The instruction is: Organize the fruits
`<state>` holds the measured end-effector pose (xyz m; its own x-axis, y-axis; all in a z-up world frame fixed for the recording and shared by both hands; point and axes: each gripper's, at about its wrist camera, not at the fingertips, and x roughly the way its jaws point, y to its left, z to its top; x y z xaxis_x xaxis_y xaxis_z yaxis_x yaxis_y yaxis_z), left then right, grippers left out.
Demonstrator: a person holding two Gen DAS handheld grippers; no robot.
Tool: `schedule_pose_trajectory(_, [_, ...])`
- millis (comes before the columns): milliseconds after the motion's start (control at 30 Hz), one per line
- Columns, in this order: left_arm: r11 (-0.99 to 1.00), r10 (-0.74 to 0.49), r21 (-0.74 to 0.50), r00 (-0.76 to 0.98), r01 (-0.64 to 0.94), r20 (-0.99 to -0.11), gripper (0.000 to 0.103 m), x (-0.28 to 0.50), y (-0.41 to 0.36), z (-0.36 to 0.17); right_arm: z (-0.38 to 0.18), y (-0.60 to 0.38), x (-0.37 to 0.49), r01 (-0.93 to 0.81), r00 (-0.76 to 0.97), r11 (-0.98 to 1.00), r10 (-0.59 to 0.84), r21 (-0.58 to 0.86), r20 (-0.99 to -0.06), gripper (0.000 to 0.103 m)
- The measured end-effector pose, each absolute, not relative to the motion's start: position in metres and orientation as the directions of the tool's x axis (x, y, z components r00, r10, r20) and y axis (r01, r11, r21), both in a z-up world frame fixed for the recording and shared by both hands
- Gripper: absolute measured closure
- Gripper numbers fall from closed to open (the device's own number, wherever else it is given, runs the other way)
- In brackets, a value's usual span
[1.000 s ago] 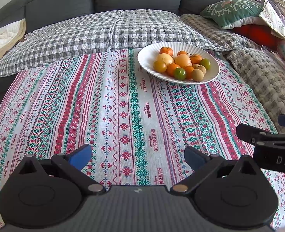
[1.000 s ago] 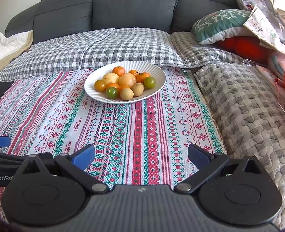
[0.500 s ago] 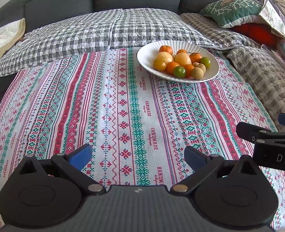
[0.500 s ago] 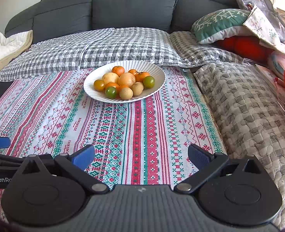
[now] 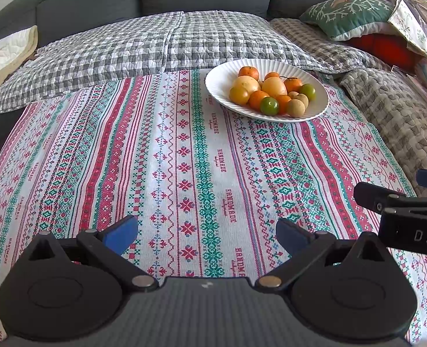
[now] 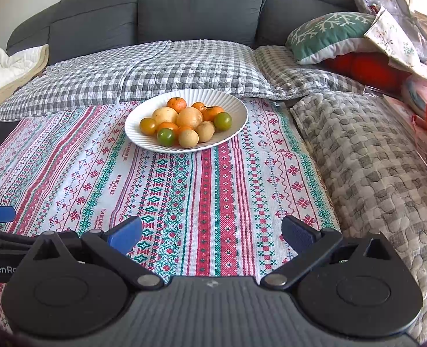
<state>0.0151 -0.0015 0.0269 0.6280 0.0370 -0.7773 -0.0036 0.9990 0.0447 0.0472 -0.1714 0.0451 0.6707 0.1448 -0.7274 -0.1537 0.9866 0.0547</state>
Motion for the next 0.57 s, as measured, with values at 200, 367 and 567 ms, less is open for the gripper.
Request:
schedule_pose_trajectory(200, [0.999,0.037,0.044,0.625,-0.005,-0.780,0.008,0.0142,-0.0010,0.0256,0.0454,-0.1713,0.0474,-0.154,0.671,0.987,0.145,0.055,-0.728,0.000])
schedule_pose_trajectory(367, [0.999,0.037,0.043,0.625,-0.004,-0.780,0.008,0.0150,-0.0011,0.0260,0.0456,-0.1712,0.0474,-0.154,0.671,0.987,0.145,0.054,-0.727,0.000])
schedule_pose_trajectory(567, [0.999,0.043,0.051,0.613,-0.004,-0.789,0.008,0.0167,0.0000,0.0227,0.0433,-0.1699,0.0471,-0.148,0.674,0.988,0.138,0.050,-0.726,0.000])
